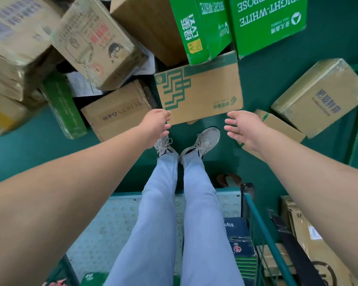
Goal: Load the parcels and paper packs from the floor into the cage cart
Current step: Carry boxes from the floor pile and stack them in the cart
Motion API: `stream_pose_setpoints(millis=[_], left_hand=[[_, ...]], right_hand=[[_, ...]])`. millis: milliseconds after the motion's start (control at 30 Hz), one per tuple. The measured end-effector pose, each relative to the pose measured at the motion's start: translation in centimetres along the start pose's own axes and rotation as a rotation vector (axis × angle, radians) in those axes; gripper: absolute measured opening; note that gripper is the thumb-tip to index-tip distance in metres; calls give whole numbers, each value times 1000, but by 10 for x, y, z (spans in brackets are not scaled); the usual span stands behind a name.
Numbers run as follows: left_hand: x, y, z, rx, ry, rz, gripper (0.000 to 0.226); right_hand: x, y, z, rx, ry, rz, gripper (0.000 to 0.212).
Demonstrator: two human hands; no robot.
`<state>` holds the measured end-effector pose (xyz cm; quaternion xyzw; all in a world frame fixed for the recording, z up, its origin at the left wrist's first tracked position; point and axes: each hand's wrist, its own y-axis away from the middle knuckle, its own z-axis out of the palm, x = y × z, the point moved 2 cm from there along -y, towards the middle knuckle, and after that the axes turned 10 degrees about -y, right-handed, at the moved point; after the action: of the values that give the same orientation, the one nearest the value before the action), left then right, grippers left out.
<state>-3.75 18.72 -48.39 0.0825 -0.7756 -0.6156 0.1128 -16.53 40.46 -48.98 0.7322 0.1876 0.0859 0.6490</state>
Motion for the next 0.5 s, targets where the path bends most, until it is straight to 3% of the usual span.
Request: stream_pose_setpoints(millis=[133, 300, 500], left_hand=[[-3, -39, 12, 26, 64, -30, 44], [-6, -90, 28, 79, 36, -90, 64], [-13, -133, 45, 54, 26, -164, 61]], right_hand=[[-5, -40, -7, 82, 37, -11, 25], [-12, -91, -10, 188, 87, -102, 43], [-15, -137, 7, 192, 87, -93, 56]])
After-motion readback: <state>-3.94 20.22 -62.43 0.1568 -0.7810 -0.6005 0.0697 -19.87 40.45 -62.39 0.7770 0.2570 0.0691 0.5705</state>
